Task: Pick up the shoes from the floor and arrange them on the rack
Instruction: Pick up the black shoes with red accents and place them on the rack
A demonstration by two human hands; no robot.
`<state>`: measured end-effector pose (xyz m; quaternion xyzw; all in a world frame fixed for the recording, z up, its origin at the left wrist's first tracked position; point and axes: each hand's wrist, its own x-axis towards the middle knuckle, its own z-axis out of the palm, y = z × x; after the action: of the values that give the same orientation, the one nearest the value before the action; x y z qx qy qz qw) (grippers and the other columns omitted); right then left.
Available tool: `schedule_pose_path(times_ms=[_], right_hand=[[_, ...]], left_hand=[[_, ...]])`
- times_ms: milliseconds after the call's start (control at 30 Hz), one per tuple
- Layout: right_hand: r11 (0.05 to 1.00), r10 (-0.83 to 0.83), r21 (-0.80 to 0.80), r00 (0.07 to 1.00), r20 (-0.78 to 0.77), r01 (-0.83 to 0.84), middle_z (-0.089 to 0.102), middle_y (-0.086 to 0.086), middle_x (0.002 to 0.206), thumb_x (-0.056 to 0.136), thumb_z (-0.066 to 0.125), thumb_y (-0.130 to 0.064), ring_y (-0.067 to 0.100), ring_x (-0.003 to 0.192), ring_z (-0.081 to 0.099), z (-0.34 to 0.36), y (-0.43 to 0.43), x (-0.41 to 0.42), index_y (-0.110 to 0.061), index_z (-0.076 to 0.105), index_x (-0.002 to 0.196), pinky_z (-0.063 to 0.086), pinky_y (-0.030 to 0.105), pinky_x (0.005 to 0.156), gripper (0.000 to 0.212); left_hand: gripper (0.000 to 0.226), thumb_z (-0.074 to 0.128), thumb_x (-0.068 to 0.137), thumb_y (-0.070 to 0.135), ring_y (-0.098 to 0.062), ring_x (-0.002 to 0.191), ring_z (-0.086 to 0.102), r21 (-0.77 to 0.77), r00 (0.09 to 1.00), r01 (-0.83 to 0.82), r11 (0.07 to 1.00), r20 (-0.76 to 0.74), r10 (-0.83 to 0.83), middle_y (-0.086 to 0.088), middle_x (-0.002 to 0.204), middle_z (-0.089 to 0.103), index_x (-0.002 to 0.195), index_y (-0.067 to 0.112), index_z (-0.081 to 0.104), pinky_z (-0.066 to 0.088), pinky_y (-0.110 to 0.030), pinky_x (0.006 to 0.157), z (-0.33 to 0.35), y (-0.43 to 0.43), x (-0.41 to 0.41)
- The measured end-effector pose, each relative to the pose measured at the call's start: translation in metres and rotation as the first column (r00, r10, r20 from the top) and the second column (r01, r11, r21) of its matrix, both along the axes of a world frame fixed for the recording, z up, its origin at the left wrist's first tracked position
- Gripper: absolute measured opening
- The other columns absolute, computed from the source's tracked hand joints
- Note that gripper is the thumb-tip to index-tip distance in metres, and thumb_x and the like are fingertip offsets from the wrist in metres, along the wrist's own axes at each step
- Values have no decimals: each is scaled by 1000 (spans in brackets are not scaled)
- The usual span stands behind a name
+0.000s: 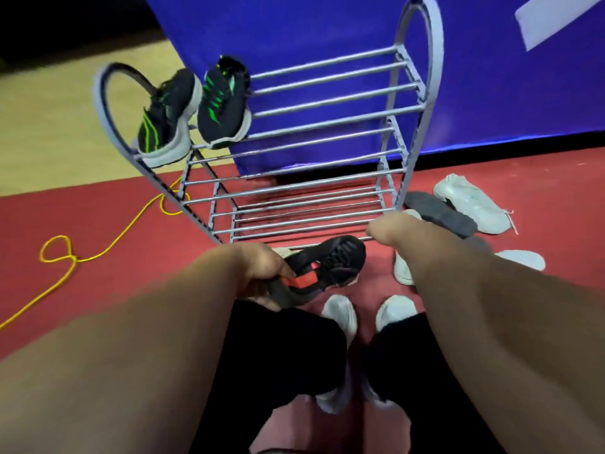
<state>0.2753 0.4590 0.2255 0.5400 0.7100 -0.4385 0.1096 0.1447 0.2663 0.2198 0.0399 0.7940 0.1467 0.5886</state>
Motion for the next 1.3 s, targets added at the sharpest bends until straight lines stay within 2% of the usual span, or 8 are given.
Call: schedule_pose_path(times_ms=[133, 333, 467, 700, 1033, 1167, 1233, 1300], right_hand=[[996, 84, 14, 976, -201, -83, 63, 14, 125, 98, 53, -25, 32, 111, 62, 17, -32, -44, -5, 61, 121, 52, 42, 97, 32], [951, 303, -30, 944, -131, -309, 59, 16, 139, 100, 54, -38, 35, 122, 58, 0, -61, -88, -7, 62, 133, 45, 37, 99, 46], [898, 87, -398, 963, -254, -186, 70, 7, 112, 93, 61, -57, 29, 88, 69, -22, -90, -121, -21, 66, 117, 51, 35, 69, 43], [876, -53, -474, 958, -280, -90, 74, 13, 87, 99, 67, -27, 13, 47, 64, -68, -125, -174, -9, 66, 103, 49, 23, 45, 19], [878, -136, -473, 987, -87, 79, 71, 12, 83, 102, 61, -32, 19, 61, 64, -157, -113, -176, -10, 66, 103, 50, 27, 49, 22], [824, -216, -547, 975, -58, 150, 73, 5, 75, 103, 59, -32, 13, 53, 64, -189, -101, -168, -12, 68, 105, 48, 22, 47, 22], [790, -250, -586, 968, -38, 181, 70, 4, 72, 105, 56, -33, 9, 49, 61, -201, -99, -166, -13, 67, 105, 47, 18, 43, 23], [763, -290, -609, 957, -20, 218, 69, 4, 77, 105, 55, -34, 9, 50, 61, -208, -97, -168, -14, 66, 108, 48, 17, 43, 22]], left_hand=[[13, 59, 96, 18, -17, 60, 68, -78, 998, 53, 996, -41, -56, -7, 79, 72, 97, 8, 68, 59, -33, 61, 38, -41, -22], [36, 59, 94, 25, -20, 53, 62, -3, 986, -140, 990, -92, 139, -10, 87, 69, 127, 12, 63, 49, -24, 52, 75, -110, -80], [13, 60, 93, 32, -18, 65, 60, 148, 913, -393, 908, -58, 405, -2, 83, 67, 102, 26, 66, 45, -27, 62, 68, -154, -101], [31, 63, 91, 47, -23, 71, 58, 403, 295, -871, 281, -30, 955, -9, 93, 54, 83, 19, 54, 53, -34, 64, -34, -209, -140], [19, 50, 97, 20, -19, 54, 52, 42, 399, -917, 397, 99, 912, -3, 65, 48, 79, 18, 54, 47, -21, 43, -192, -174, -88], [24, 45, 99, 7, -24, 47, 61, -58, 419, -896, 440, 220, 881, -3, 44, 59, 77, 8, 56, 56, -39, 72, -211, -157, -74], [22, 39, 102, 7, -27, 78, 65, -67, 472, -859, 508, 285, 835, -6, 68, 68, 100, 4, 61, 52, -40, 90, -215, -155, -72], [28, 32, 103, 1, -29, 78, 62, -47, 417, -895, 443, 263, 870, -13, 81, 62, 103, 2, 61, 59, -37, 66, -221, -155, -74]])
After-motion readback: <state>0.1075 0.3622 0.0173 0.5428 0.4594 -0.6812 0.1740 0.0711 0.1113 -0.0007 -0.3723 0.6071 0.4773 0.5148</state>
